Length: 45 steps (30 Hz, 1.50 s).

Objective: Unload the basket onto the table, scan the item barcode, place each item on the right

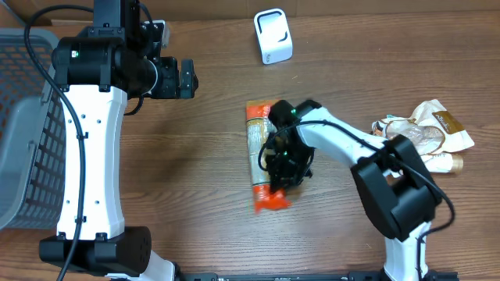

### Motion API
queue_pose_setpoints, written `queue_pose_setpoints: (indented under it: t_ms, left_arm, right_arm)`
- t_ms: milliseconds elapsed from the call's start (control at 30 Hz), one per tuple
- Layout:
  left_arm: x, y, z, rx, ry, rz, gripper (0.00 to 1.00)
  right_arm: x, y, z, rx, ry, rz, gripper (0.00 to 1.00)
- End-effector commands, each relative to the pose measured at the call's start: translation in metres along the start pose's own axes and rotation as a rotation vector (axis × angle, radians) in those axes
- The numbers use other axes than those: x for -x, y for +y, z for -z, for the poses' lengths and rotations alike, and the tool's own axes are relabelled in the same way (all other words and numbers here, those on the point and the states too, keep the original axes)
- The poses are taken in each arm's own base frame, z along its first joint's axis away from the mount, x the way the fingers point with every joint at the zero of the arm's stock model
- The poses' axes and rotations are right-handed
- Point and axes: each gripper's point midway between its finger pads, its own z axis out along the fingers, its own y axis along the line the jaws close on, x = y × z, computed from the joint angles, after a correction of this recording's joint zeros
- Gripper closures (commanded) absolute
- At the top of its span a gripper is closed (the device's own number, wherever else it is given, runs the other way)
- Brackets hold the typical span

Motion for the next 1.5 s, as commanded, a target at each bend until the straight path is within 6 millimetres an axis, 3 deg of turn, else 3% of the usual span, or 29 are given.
queue_pose_setpoints:
  t_ms: [0, 133, 267, 667, 700, 733, 767, 833, 933, 1100, 1467]
  left_arm:
    - [0.0, -0.004, -0.001, -0.005, 0.001, -0.033, 0.01]
    - [0.0, -0.004, -0.001, -0.005, 0.001, -0.033, 0.0]
    - [0.0, -0.004, -0.001, -0.005, 0.001, -0.033, 0.0]
    - [0.0, -0.004, -0.001, -0.005, 0.001, -0.033, 0.0]
    - [0.0, -0.004, -0.001, -0.005, 0.001, -0.033, 0.0]
    - [0.0, -0.004, -0.001, -0.005, 0.001, -0.033, 0.0]
    - [0.0, -0.004, -0.001, -0.005, 0.001, -0.033, 0.0]
    - [0.0, -0.004, -0.001, -0.005, 0.001, -0.033, 0.01]
    - [0.0, -0.004, -0.001, -0.005, 0.001, -0.033, 0.0]
    - [0.0, -0.004, -0.001, -0.005, 0.001, -0.033, 0.0]
    - [0.0, -0.004, -0.001, -0.005, 0.001, -0.033, 0.0]
  right_arm:
    - [0.016, -0.037, 0.065, -0.38, -0.253, -0.092, 0.96]
    - [0.007, -0.069, 0.099, -0.737, -0.368, -0.184, 0.96]
    - [-0.001, -0.074, 0.108, -0.96, -0.413, -0.173, 0.96]
    - [0.005, -0.03, 0.024, -1.102, -0.367, 0.088, 0.95]
    - [0.007, -0.022, 0.013, -1.086, -0.379, 0.112, 0.9]
    - [0.007, -0.017, 0.008, -1.071, -0.387, 0.124, 0.78]
    - [0.008, -0.013, 0.005, -1.059, -0.395, 0.133, 0.57]
    - [0.009, -0.008, -0.001, -1.033, -0.398, 0.142, 0.28]
    - [0.01, -0.008, -0.003, -1.003, -0.388, 0.126, 0.1]
    - [0.022, -0.02, 0.001, -0.94, -0.329, 0.13, 0.02]
    - [0.059, -0.043, 0.021, -0.879, -0.366, 0.131, 0.02]
